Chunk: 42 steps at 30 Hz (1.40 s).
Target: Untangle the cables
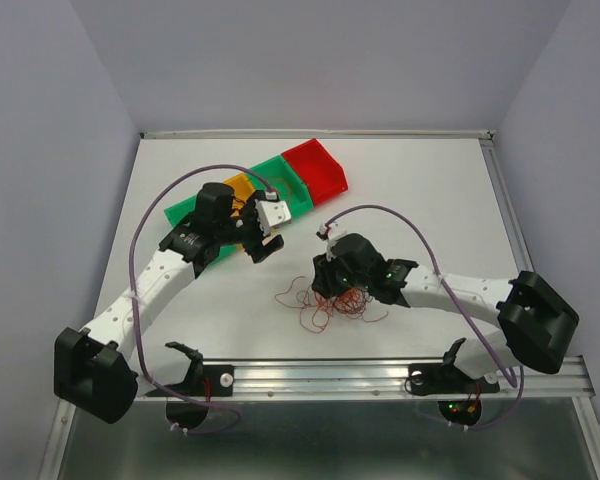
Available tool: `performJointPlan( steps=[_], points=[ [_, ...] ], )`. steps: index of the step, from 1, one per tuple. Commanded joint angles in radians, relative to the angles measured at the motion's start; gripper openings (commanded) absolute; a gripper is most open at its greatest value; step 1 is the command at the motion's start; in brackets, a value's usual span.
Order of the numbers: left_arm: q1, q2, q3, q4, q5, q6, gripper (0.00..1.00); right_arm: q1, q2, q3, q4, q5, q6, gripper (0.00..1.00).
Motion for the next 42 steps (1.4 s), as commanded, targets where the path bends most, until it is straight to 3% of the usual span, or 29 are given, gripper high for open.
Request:
performJointPlan(
  steps=[1,3,4,9,18,24,29,36,42],
  points=[
    [-0.026,-0.038,-0.035,-0.019,0.051,0.062,0.82,0.013,-0.002,0.065,-0.021,0.025,0.006,0.26],
    [-0.040,-0.027,-0.040,-0.036,0.071,0.094,0.82,0.012,-0.035,0.058,-0.021,0.037,0.009,0.02],
    [-0.046,-0.014,-0.046,-0.051,0.075,0.102,0.81,0.012,-0.060,0.050,-0.019,0.059,0.013,0.00],
    [-0.104,0.046,-0.054,-0.114,0.166,0.180,0.80,0.012,-0.279,-0.031,-0.011,0.152,0.047,0.00],
    [-0.232,0.183,-0.049,-0.047,0.157,0.060,0.74,0.012,-0.241,-0.045,-0.010,0.168,0.059,0.01],
    [-0.259,0.218,-0.052,-0.025,0.128,0.040,0.71,0.010,-0.261,-0.067,-0.002,0.180,0.064,0.01],
    [-0.264,0.235,-0.068,-0.016,0.092,0.026,0.52,0.010,-0.273,-0.071,-0.001,0.188,0.062,0.01],
    [-0.262,0.238,-0.108,0.045,-0.024,-0.030,0.52,0.012,-0.272,-0.076,0.005,0.188,0.061,0.00],
    [-0.262,0.259,-0.097,0.030,-0.023,-0.021,0.37,0.010,-0.278,-0.082,0.007,0.192,0.062,0.01]
  ],
)
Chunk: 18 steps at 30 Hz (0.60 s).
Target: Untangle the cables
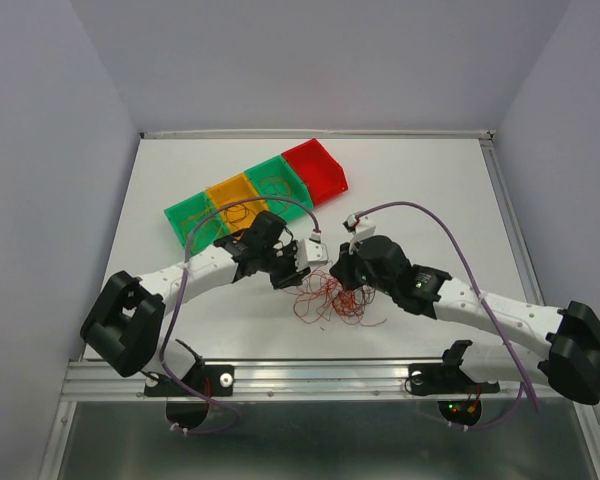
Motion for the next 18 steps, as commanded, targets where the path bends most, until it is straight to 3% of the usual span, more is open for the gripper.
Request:
performJointPlan(
  steps=[1,4,5,11,18],
  points=[
    [-0.004,0.009,0.007,0.016,-0.005,-0.005,0.33,0.011,-0.027,-0.022,0.041,0.022,0.005,0.00],
    [-0.004,0.015,0.018,-0.005,0.018,0.021,0.16,0.011,-0.028,-0.022,0.042,0.021,0.005,0.01],
    [-0.004,0.015,0.022,-0.018,0.025,0.027,0.00,0.011,-0.027,-0.022,0.042,0.022,0.005,0.00],
    [0.002,-0.036,0.047,-0.016,-0.019,0.004,0.00,0.011,0.001,-0.018,0.045,0.027,-0.001,0.00],
    [0.044,-0.244,0.191,-0.096,-0.152,-0.034,0.00,0.009,0.012,-0.020,0.044,0.129,0.048,0.00]
  ],
)
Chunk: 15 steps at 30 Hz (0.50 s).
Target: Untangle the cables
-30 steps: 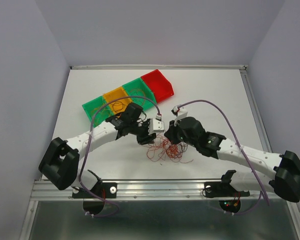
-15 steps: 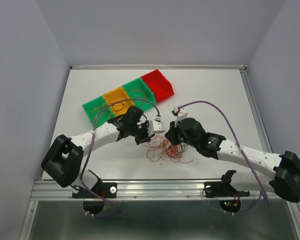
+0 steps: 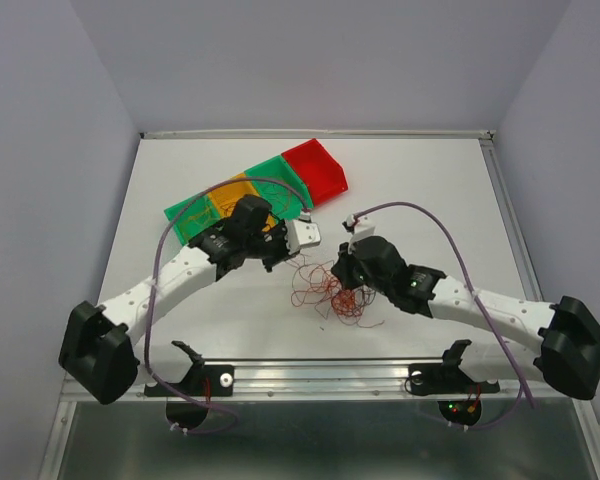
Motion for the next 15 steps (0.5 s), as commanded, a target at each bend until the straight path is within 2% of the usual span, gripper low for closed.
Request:
performJointPlan(
  steps=[1,5,6,9,15],
  points=[
    [0.028,-0.185,0.185,-0.052,-0.098,-0.043,0.00,0.009,-0.056,-0.028,0.039,0.137,0.058,0.01],
    [0.034,-0.303,0.279,-0.058,-0.213,-0.128,0.00,0.009,-0.244,-0.088,-0.002,0.460,0.149,0.00],
    [0.036,-0.350,0.292,-0.047,-0.239,-0.157,0.00,0.008,-0.339,-0.106,-0.024,0.492,0.164,0.01],
    [0.034,-0.394,0.364,-0.034,-0.307,-0.190,0.00,0.008,-0.445,-0.114,-0.099,0.579,0.184,0.00],
    [0.034,-0.386,0.588,-0.041,-0.411,-0.201,0.00,0.008,-0.629,-0.125,-0.228,0.760,0.314,0.01]
  ],
)
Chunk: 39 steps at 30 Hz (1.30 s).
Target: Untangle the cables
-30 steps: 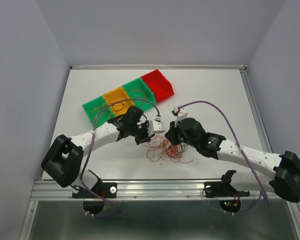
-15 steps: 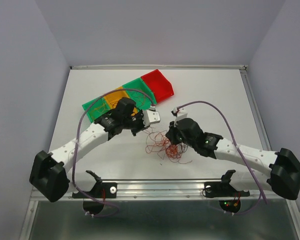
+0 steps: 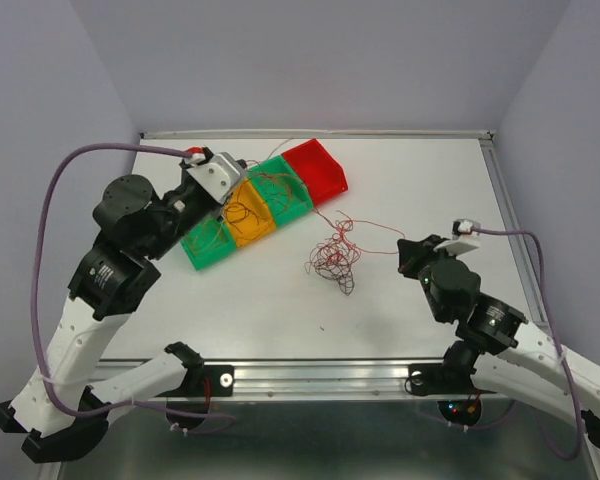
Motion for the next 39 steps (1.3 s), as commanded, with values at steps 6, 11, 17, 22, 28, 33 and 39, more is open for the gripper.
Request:
performJointPlan(
  steps=[6,11,17,22,28,33,39],
  points=[
    [0.001,-0.010,0.203,0.091,-0.310,-0.037,0.00,0.004,-0.372,-0.069,-0.196,0.331,0.160,0.00],
    [0.001,-0.027,0.253,0.108,-0.392,-0.048,0.00,0.005,-0.449,-0.078,-0.220,0.380,0.171,0.01],
    [0.001,-0.024,0.272,0.056,-0.233,-0.054,0.00,0.004,-0.249,-0.025,-0.137,0.142,0.030,0.44],
    [0.001,0.007,0.289,0.051,-0.206,-0.063,0.00,0.005,-0.031,0.001,0.035,-0.061,-0.149,0.90],
    [0.002,0.007,0.275,0.060,-0.056,-0.088,0.00,0.004,0.040,-0.031,0.311,-0.337,-0.343,0.96],
    [0.001,0.082,0.264,0.091,-0.067,-0.109,0.00,0.004,0.101,-0.046,0.505,-0.561,-0.478,0.89],
    [0.001,0.149,0.231,0.149,0.013,-0.109,0.00,0.004,0.221,0.063,0.574,-0.705,-0.539,1.00]
  ],
)
